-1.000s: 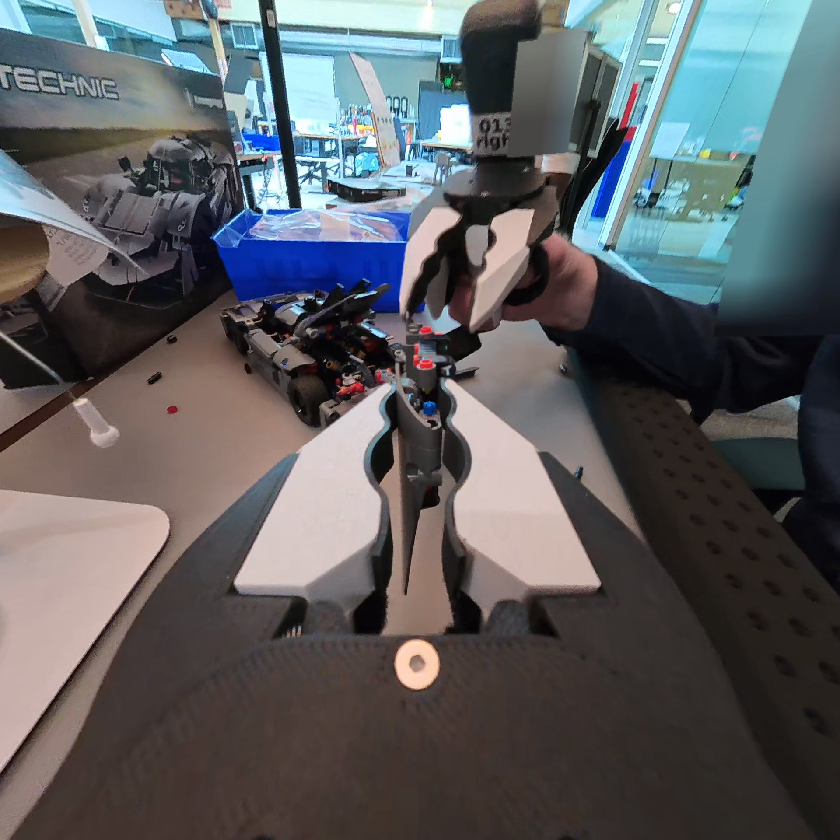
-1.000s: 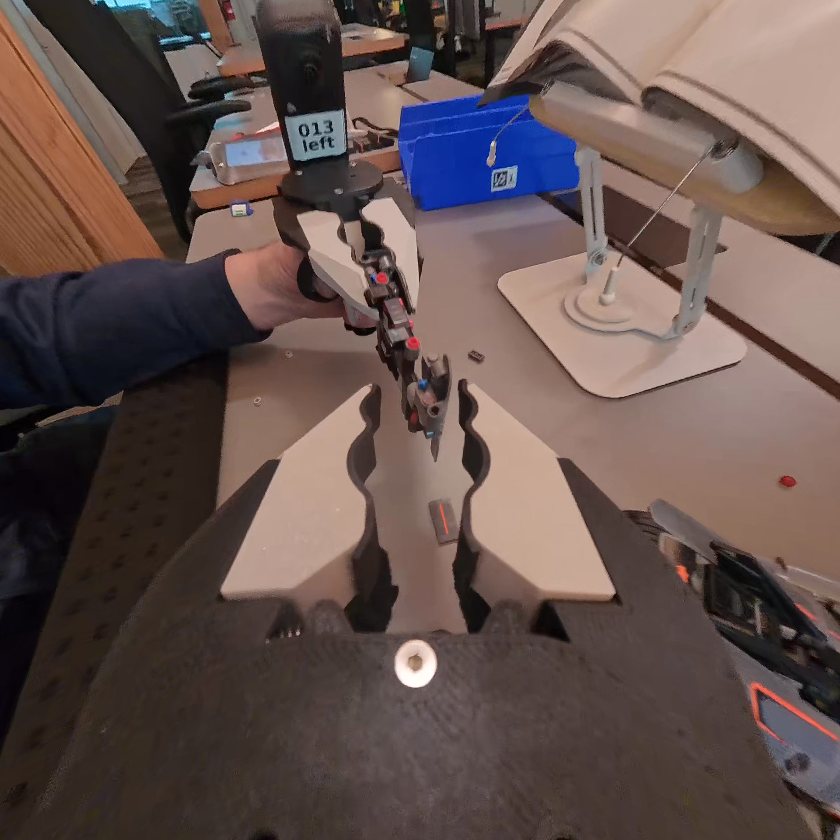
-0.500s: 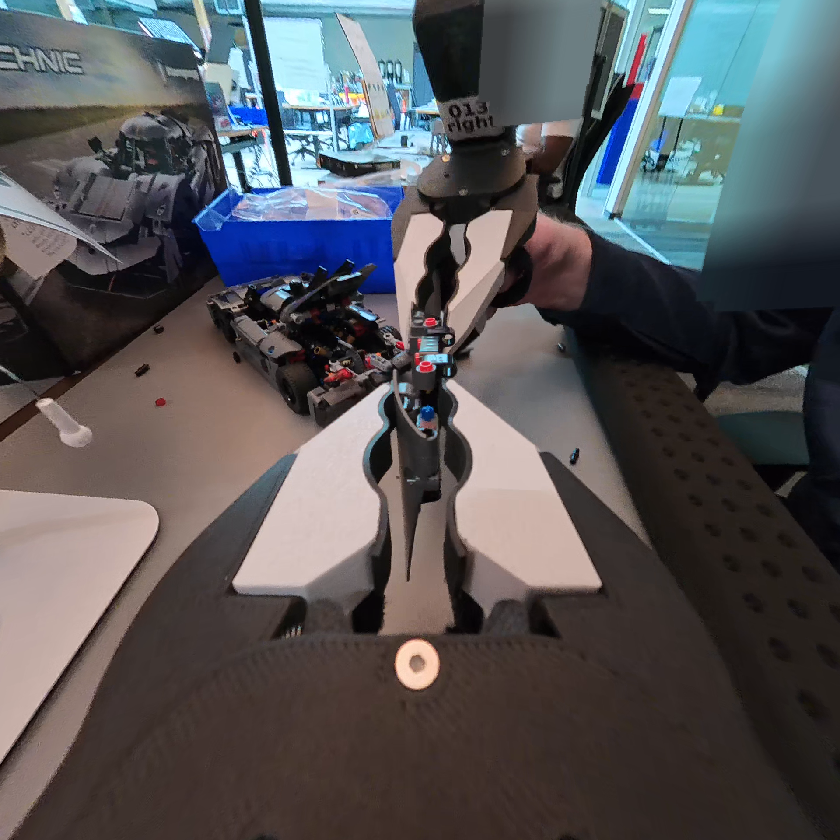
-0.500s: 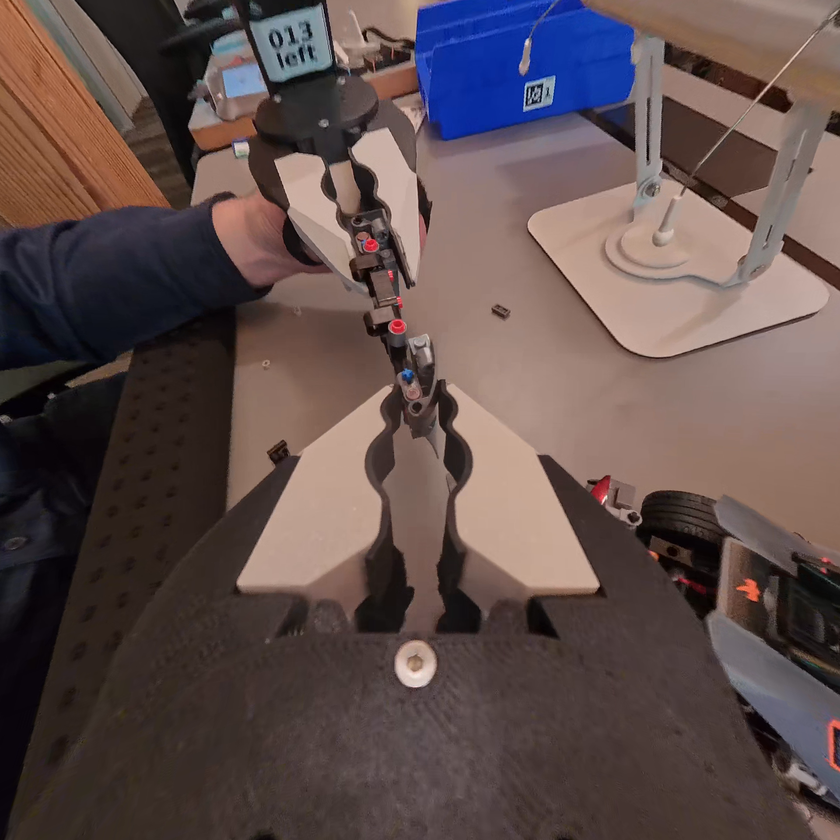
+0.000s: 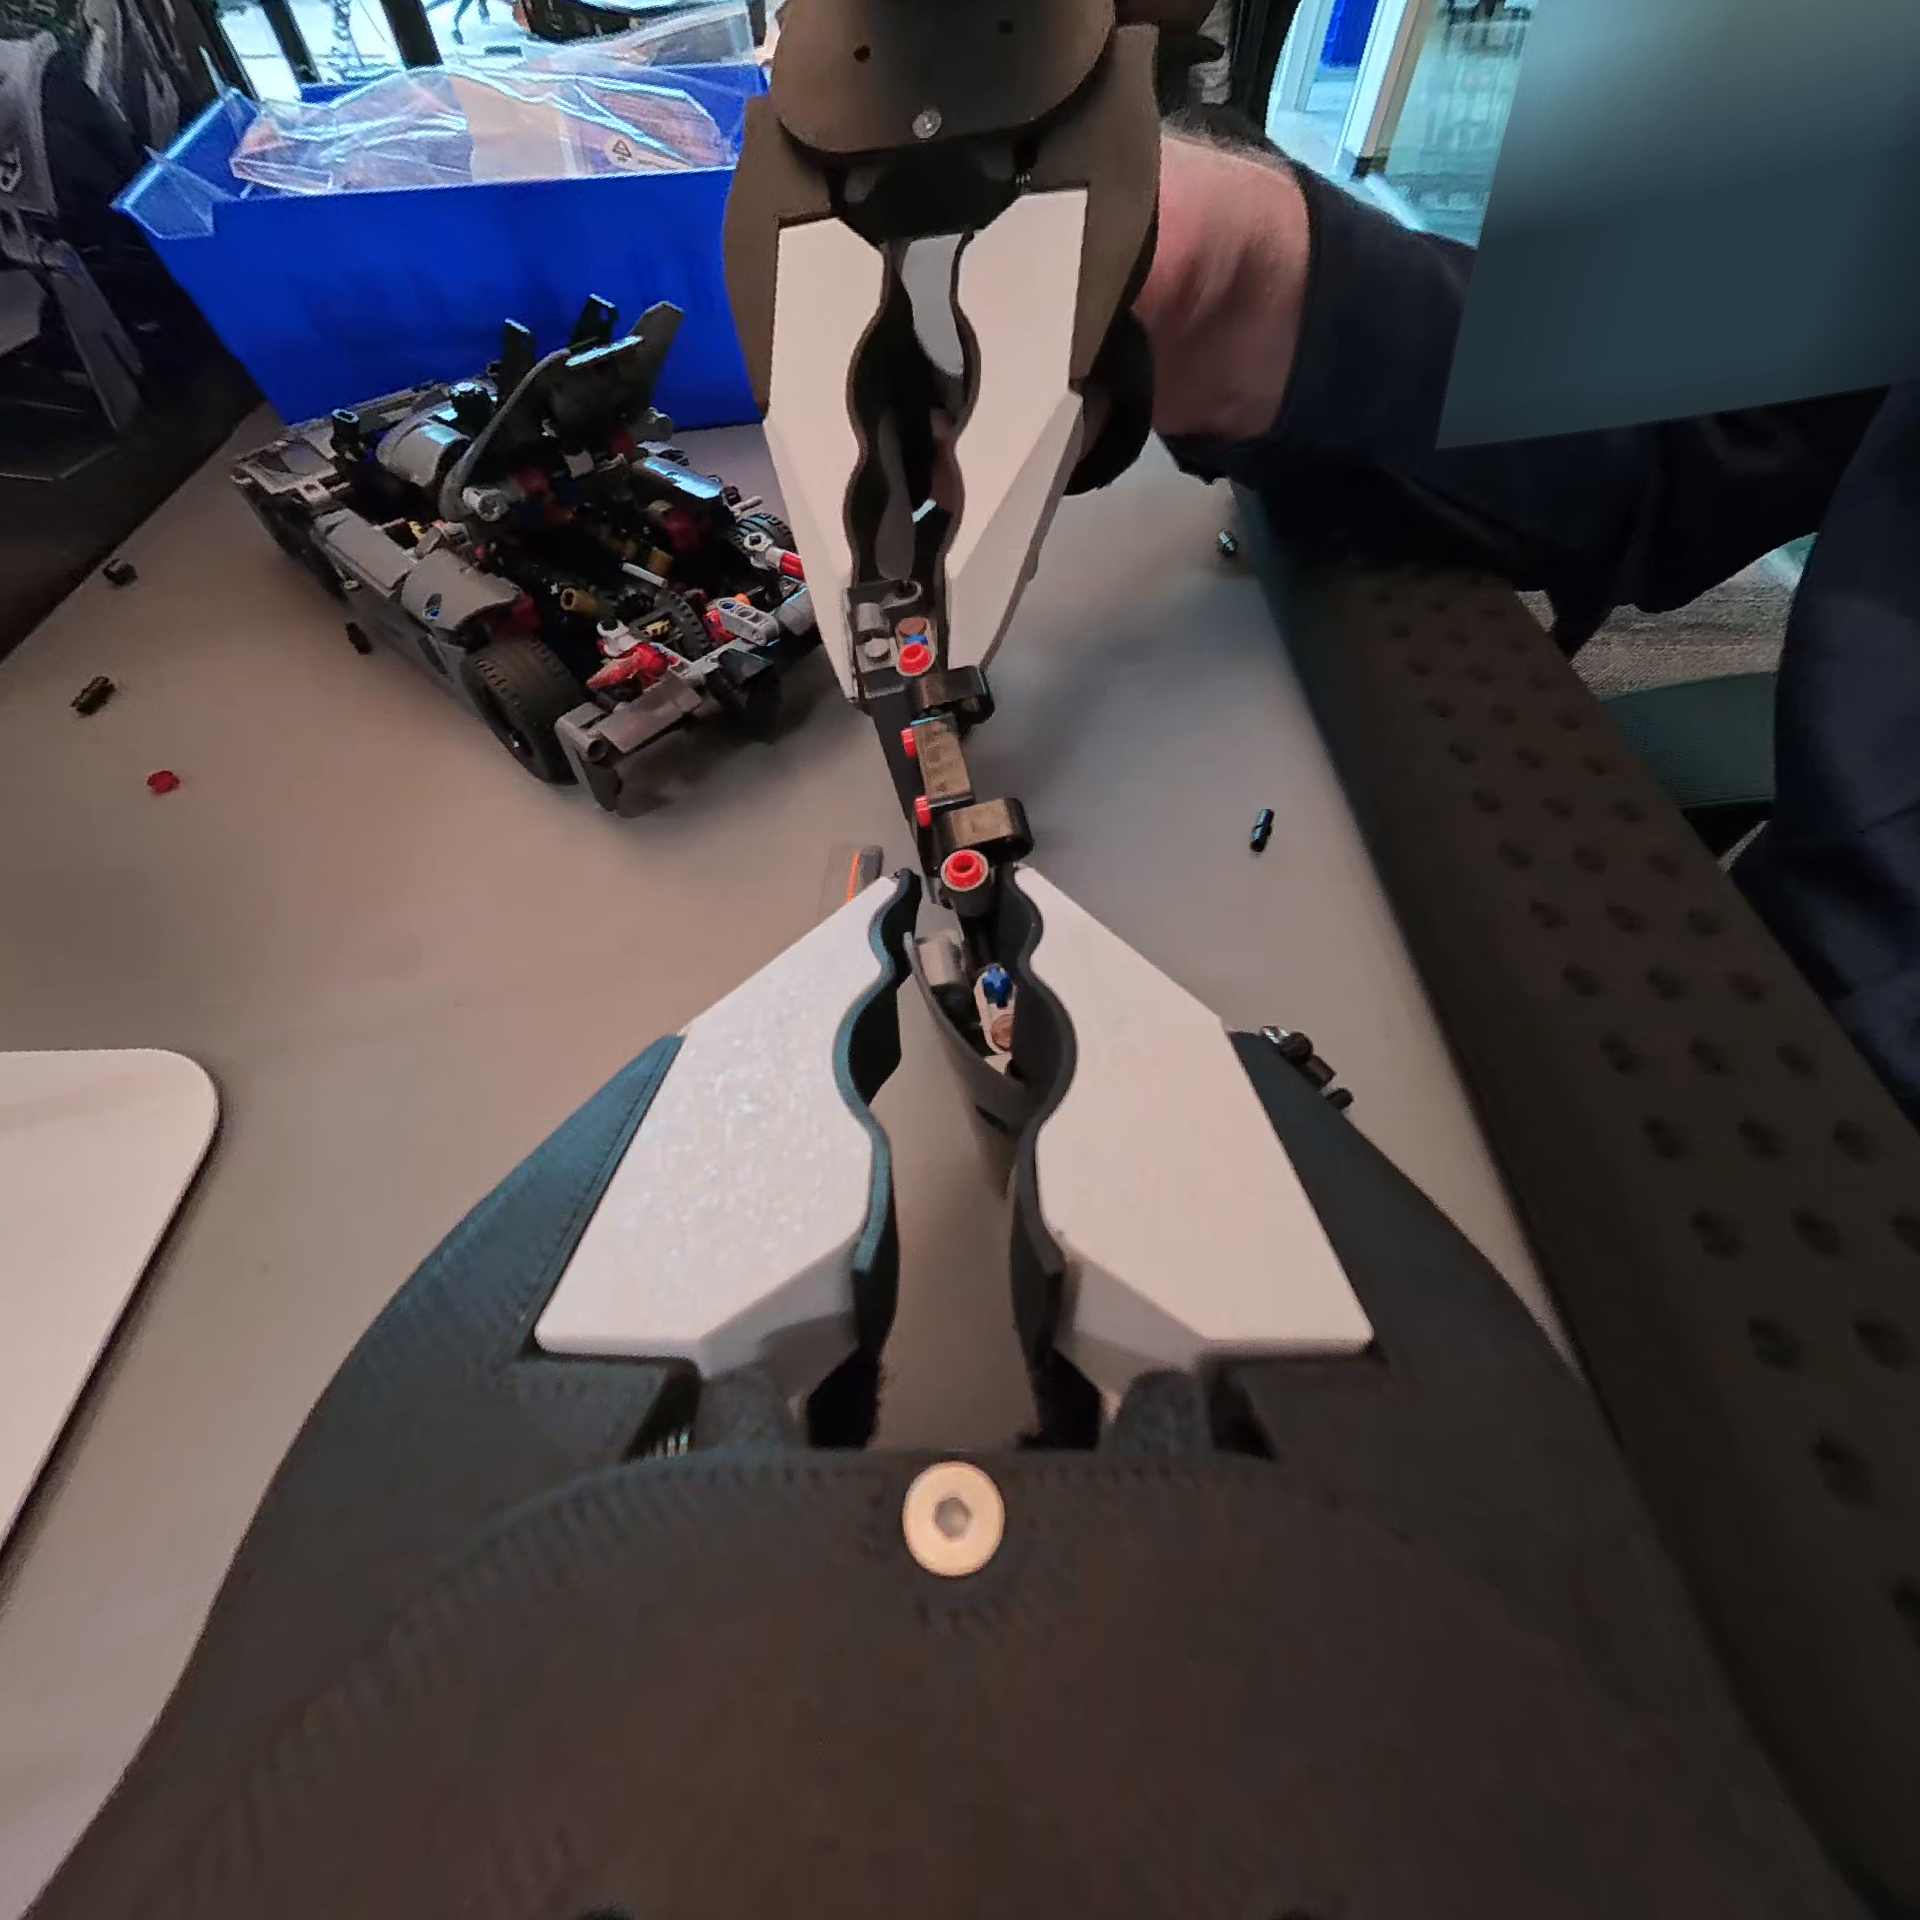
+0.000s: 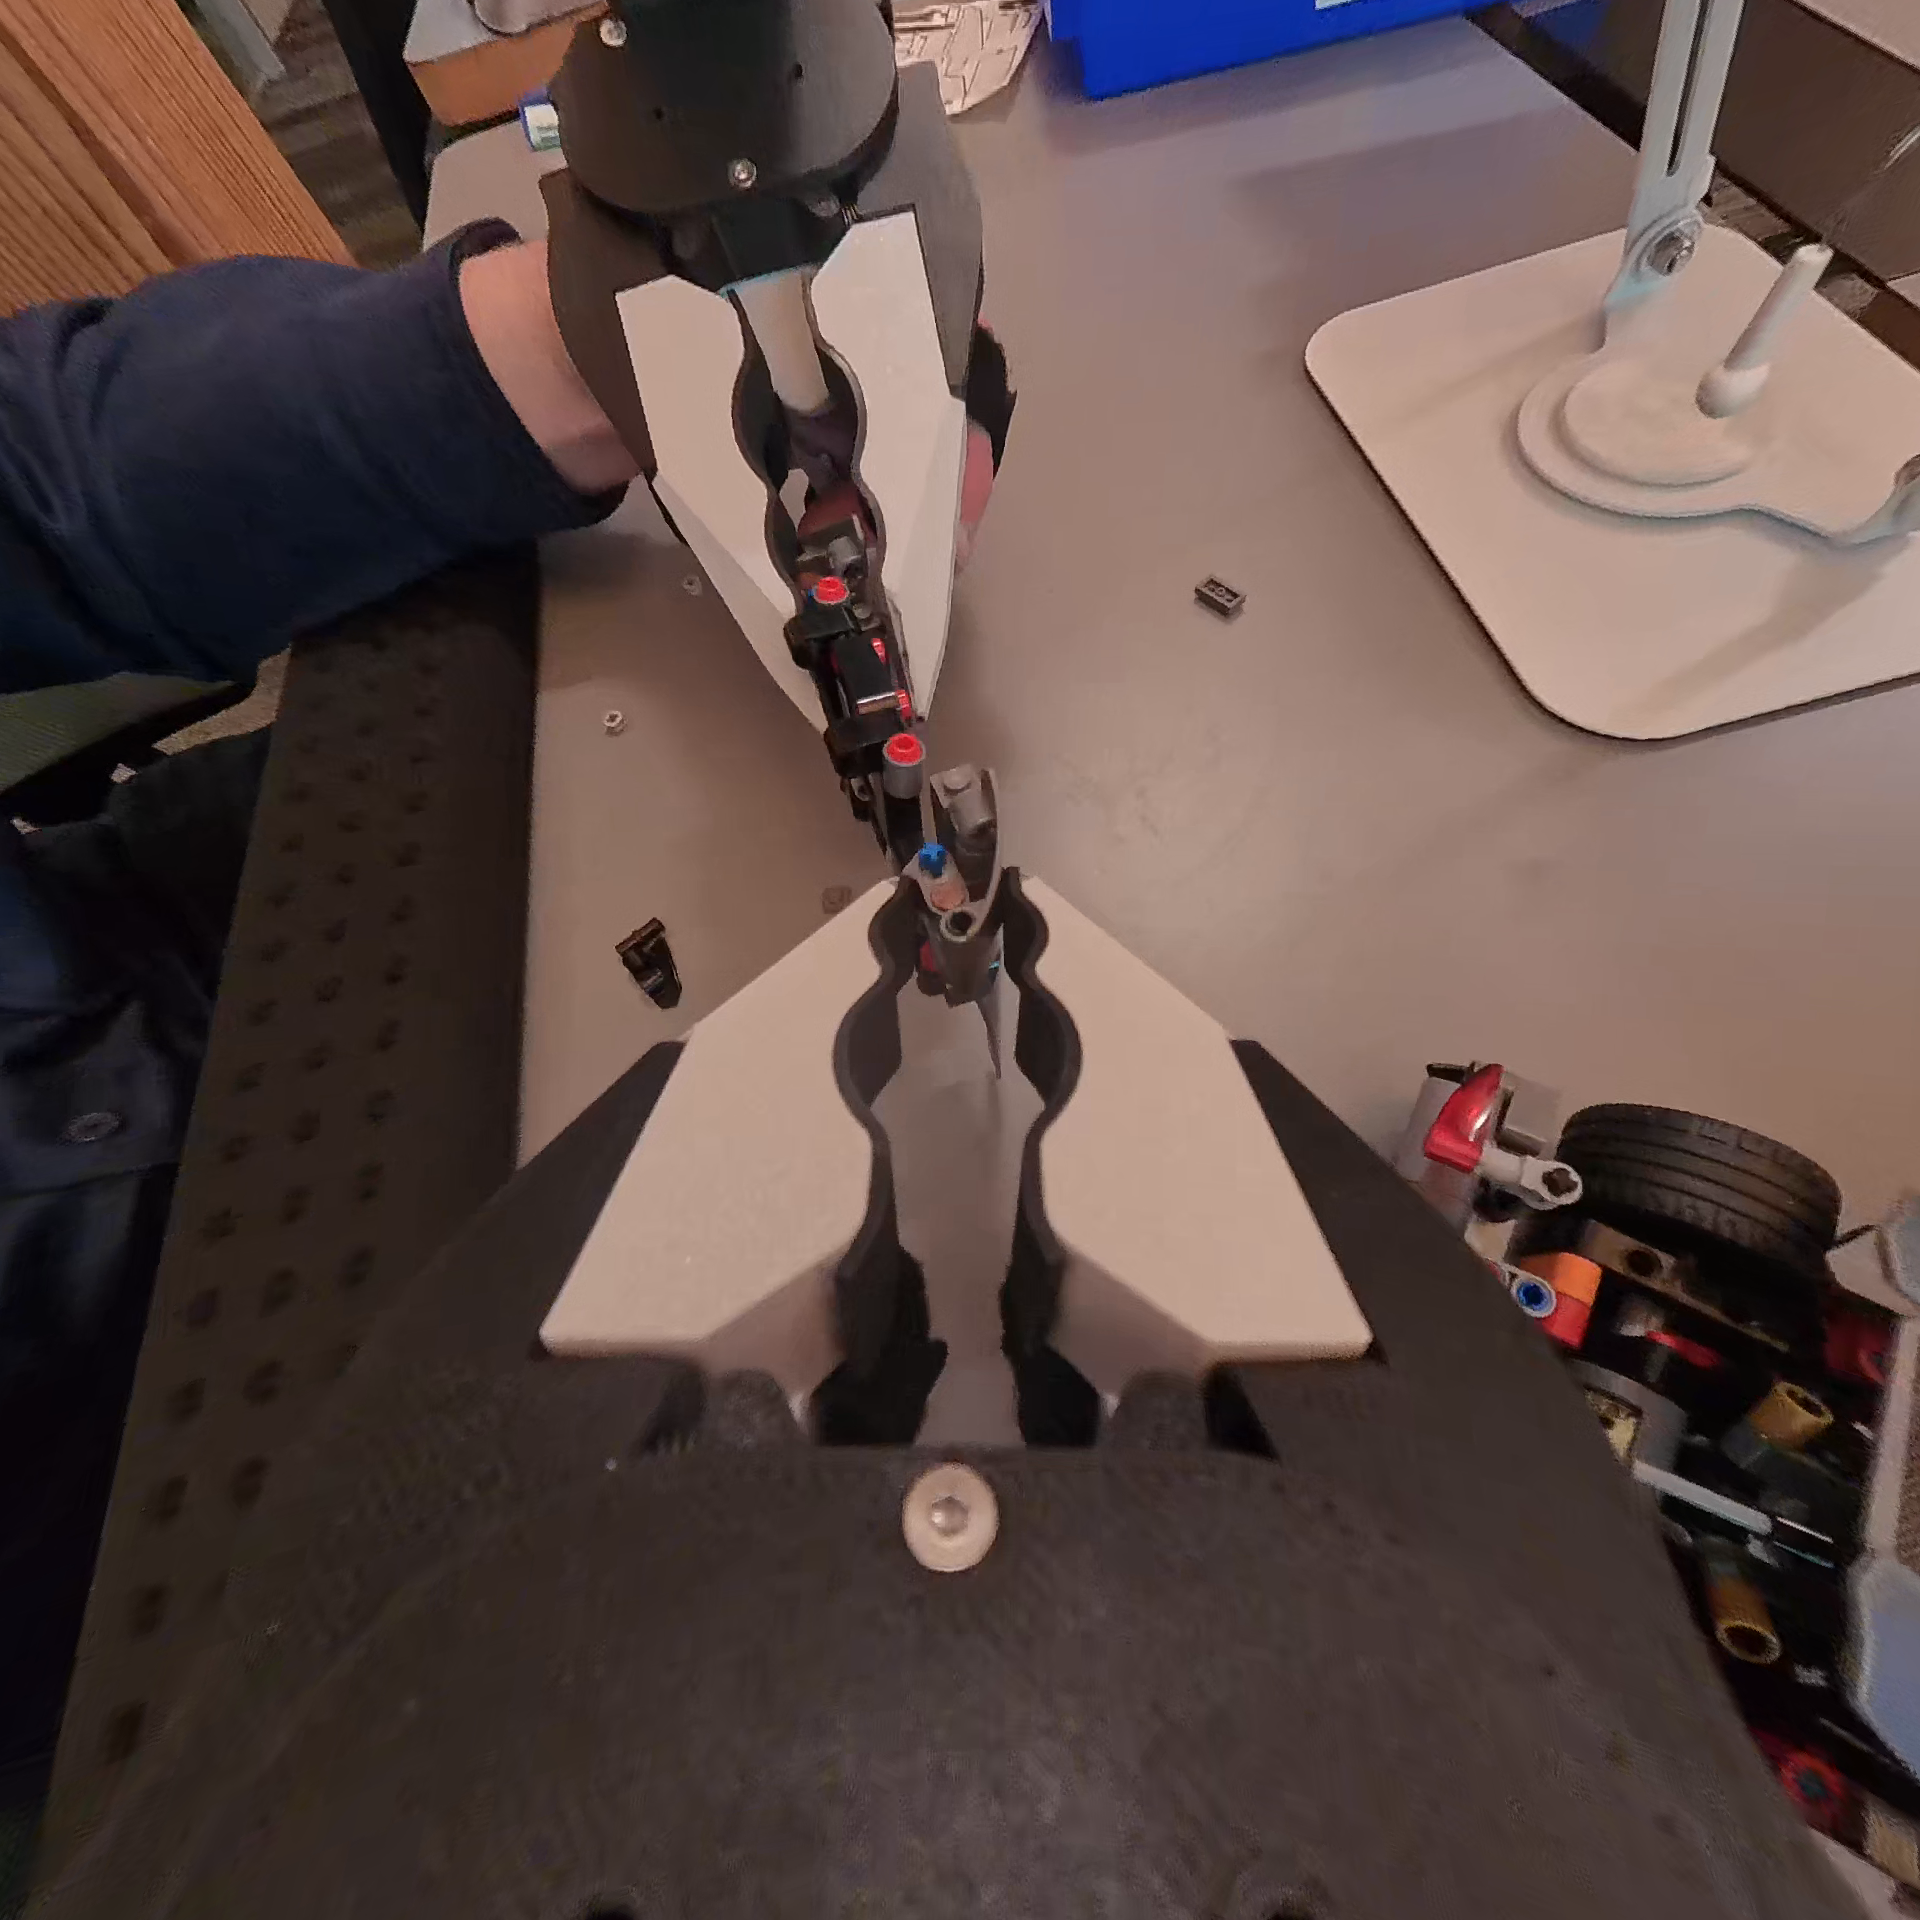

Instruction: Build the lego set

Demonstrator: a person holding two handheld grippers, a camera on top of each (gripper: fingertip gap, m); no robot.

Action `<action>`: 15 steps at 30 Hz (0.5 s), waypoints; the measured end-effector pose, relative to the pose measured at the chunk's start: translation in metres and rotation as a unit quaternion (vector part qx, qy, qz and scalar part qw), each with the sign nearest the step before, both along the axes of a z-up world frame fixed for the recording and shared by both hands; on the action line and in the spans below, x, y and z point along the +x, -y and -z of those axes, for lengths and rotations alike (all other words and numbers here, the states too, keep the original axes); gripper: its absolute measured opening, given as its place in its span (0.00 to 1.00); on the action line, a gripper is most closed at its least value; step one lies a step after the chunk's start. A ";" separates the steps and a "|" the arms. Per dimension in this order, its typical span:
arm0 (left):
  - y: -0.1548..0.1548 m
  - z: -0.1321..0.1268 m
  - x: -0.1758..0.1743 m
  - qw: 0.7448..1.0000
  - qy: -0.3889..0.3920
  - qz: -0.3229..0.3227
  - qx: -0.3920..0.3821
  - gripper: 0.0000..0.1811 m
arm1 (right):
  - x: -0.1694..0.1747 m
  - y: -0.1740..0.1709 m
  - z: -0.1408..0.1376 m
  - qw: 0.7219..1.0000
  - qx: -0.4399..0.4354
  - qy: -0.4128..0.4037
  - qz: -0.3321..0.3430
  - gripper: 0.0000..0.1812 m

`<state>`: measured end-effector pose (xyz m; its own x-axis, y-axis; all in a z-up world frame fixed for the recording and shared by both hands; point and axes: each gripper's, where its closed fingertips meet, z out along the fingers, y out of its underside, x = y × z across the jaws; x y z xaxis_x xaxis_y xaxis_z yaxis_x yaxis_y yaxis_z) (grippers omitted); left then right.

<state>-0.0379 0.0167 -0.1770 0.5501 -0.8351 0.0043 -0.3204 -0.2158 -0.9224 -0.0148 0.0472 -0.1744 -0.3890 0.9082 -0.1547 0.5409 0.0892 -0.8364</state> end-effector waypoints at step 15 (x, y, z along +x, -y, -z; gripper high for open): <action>-0.001 0.002 0.002 1.000 -0.013 -0.002 0.002 0.07 | -0.003 0.003 -0.005 0.999 0.031 -0.029 -0.008 0.11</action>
